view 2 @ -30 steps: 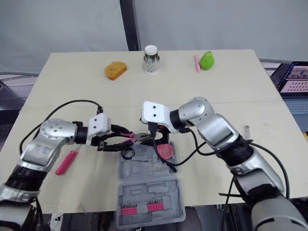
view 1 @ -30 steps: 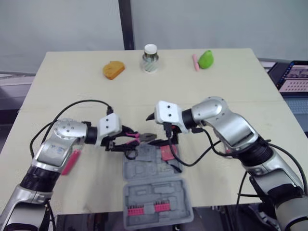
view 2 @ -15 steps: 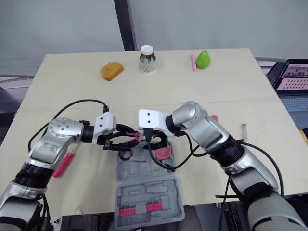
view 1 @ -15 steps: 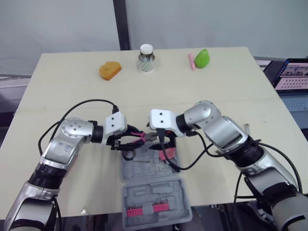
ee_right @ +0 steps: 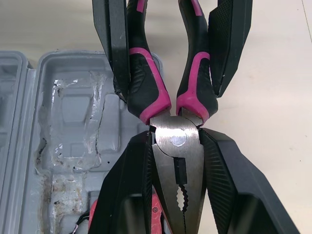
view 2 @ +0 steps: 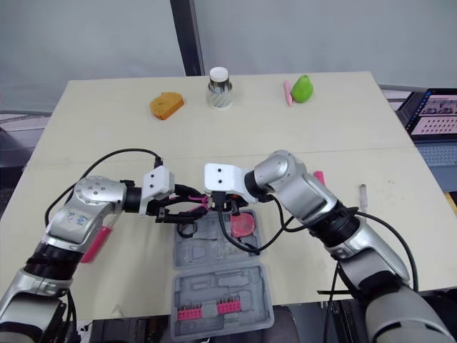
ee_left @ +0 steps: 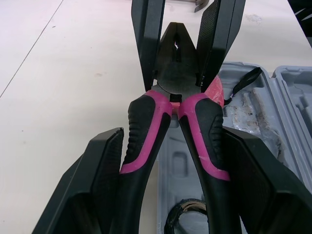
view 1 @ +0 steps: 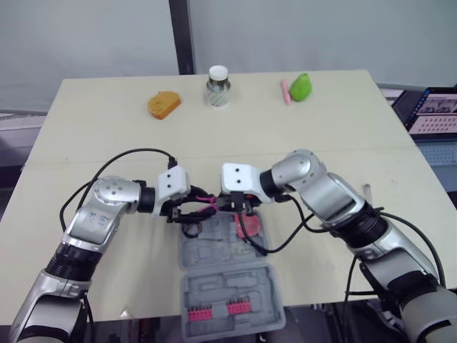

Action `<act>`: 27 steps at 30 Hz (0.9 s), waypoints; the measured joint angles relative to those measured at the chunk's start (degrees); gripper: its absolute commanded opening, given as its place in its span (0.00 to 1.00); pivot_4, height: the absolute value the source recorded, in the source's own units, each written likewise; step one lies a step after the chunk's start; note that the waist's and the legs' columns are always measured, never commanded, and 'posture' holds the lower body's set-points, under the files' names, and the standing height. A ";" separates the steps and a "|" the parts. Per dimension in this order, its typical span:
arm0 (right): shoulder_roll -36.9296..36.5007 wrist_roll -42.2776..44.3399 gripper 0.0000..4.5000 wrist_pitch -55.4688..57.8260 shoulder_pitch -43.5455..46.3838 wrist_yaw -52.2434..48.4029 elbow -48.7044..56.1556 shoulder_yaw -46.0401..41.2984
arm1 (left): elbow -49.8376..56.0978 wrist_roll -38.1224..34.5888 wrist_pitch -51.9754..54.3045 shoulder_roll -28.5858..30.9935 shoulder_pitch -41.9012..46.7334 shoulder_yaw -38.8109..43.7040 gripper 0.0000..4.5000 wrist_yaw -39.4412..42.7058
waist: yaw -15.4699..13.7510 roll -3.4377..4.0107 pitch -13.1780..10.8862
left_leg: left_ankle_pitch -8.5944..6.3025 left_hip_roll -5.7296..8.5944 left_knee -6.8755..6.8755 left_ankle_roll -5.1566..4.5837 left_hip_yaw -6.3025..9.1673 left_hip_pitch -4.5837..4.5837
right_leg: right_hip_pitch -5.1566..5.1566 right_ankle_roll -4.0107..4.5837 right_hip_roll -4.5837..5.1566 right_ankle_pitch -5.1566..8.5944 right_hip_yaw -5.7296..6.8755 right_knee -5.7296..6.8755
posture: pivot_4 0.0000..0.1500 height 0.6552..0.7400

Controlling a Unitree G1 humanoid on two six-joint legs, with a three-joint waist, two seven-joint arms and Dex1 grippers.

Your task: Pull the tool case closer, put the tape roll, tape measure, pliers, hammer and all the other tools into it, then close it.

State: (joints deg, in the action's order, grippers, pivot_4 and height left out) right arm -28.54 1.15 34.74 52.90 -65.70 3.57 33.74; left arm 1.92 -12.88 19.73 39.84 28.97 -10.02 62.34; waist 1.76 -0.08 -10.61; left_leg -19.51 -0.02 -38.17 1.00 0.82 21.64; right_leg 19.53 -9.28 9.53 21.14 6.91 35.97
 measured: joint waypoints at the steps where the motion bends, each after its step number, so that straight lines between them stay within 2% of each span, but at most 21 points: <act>1: 0.00 -0.08 0.21 -0.26 -0.04 0.00 -0.01 -0.02 | 0.04 0.00 0.00 0.00 -0.04 0.05 0.58 -0.01 | 0.00 0.00 0.00 | 0.00 0.00 0.00 0.00 0.00 0.00 | 0.00 0.00 0.00 0.00 0.00 0.00 | 1.00 1.00; 5: -0.36 -0.35 0.21 -2.24 -1.15 0.12 0.17 -0.39 | 2.36 -1.59 -0.01 -0.01 -1.59 1.98 0.99 -0.41 | 0.01 0.00 0.00 | 0.00 0.00 0.01 0.00 0.02 0.00 | 0.00 0.00 0.00 0.00 -0.01 0.00 | 1.00 1.00; 8: -2.30 -0.31 0.21 -3.22 -3.45 0.03 2.06 -0.52 | 6.49 -3.51 -1.04 1.26 -5.91 6.78 1.00 -0.88 | 0.03 0.00 0.00 | 0.00 0.00 0.03 0.00 0.04 0.00 | 0.01 0.00 0.00 0.00 -0.03 0.00 | 1.00 1.00; 12: -8.70 -0.14 0.21 -3.26 -9.45 -0.66 8.97 -3.28 | 10.67 -6.00 -4.18 5.78 -21.91 17.77 1.00 0.03 | 0.65 0.00 0.00 | -0.01 -0.03 0.14 0.01 0.00 -0.05 | 0.07 0.00 0.00 0.00 -0.05 -0.02 | 1.00 1.00; 14: -10.28 -0.12 0.21 -2.69 -11.28 -1.00 11.16 -3.54 | 11.18 -6.14 -6.28 6.58 -27.82 20.64 1.00 1.19 | 0.33 0.00 0.00 | -0.01 -0.04 0.11 0.02 0.00 -0.06 | 0.05 0.00 0.00 0.00 -0.04 -0.02 | 1.00 1.00; 21: -11.59 0.84 0.21 2.31 -15.30 -1.32 21.16 -3.01 | 13.03 -6.96 -20.58 5.20 -49.13 30.32 1.00 5.90 | -0.54 -0.03 0.02 | -0.02 0.00 -0.02 0.01 -0.04 -0.06 | -0.07 0.01 0.04 0.00 -0.17 -0.11 | 1.00 1.00; 27: -13.07 -0.97 0.21 6.55 -15.72 -0.97 24.84 -0.26 | 12.90 -6.88 -29.59 1.45 -59.16 32.54 1.00 6.43 | -1.50 -0.07 0.04 | -0.03 -0.02 -0.06 0.01 -0.22 -0.07 | -0.09 0.02 0.04 0.01 -0.26 -0.27 | 1.00 1.00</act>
State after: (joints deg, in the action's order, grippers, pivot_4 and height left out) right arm -41.60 0.17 41.29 37.18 -66.67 28.42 33.48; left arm 14.82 -19.76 -9.85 41.29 -30.19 22.52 68.77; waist 0.26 -0.15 -10.57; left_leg -19.53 -0.04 -38.23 1.00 0.60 21.57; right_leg 19.44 -9.26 9.57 21.15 6.66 35.70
